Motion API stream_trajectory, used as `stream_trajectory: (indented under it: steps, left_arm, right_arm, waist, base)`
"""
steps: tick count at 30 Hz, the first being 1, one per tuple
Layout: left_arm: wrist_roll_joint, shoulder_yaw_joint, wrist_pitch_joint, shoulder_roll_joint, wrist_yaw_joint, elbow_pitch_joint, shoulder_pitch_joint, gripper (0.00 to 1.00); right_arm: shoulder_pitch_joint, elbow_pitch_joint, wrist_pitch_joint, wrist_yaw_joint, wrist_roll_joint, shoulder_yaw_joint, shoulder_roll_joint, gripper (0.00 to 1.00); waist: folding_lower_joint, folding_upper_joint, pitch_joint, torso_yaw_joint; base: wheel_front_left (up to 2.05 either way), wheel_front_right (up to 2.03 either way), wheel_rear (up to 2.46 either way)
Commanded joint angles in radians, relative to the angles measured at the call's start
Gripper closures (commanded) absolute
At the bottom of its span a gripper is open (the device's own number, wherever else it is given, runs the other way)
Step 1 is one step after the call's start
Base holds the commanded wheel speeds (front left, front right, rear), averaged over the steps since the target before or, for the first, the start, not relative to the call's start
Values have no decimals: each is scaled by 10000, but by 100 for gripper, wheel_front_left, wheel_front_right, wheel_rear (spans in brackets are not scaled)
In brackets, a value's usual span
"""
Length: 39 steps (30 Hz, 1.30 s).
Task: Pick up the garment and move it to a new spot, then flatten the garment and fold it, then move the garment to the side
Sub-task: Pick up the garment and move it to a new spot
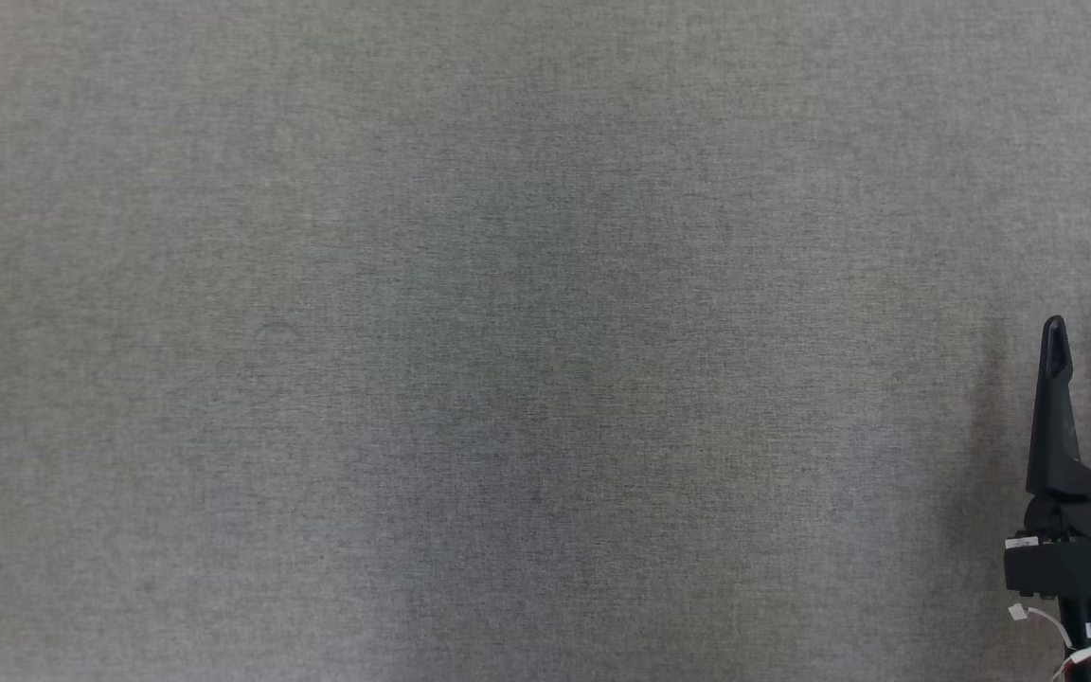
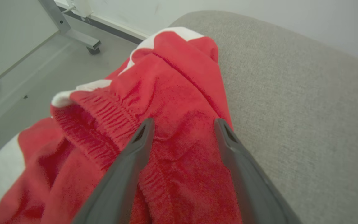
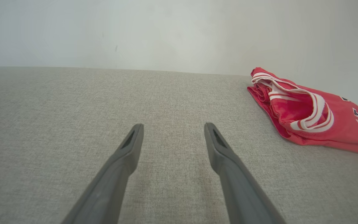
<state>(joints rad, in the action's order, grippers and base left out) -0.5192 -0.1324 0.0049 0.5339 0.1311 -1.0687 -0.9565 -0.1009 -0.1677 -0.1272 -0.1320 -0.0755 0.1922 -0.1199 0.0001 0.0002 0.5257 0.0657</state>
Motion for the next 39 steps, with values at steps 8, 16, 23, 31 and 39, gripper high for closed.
stream_trajectory:
  steps: [8, 16, 23, 31, 39]
  left_arm:
    - [-442, 479, 1827, -84, -18, -1531, 107, 0]
    - [-106, 1027, -793, 333, -11, -517, -282, 100]
    - [276, 2014, -2564, 547, -10, 542, -822, 100]
    - [547, 3249, -2666, 482, -10, 2680, -1719, 100]
    - [54, 4302, -1514, -23, -10, 5446, -2568, 100]
  right_arm:
    - [-17, -22, 90, 28, 68, -83, -40, 0]
    - [32, 258, -1, 28, -60, -249, -22, 0]
    - [156, 928, -382, 28, -288, -390, 135, 0]
    - [410, 1905, -905, 28, -677, -570, 432, 0]
    - [739, 2485, -1268, 28, -973, -477, 641, 0]
  waist:
    - [-1, -2, -34, -87]
    - [-1, -2, -513, 32]
    - [-1, -2, -1519, 66]
    - [-1, -2, -2739, -509]
    - [-1, -2, -3376, -1690]
  base:
    - [0, 0, 0]
    - [0, 0, 0]
    - [0, 0, 0]
    - [0, 0, 0]
    - [0, 0, 0]
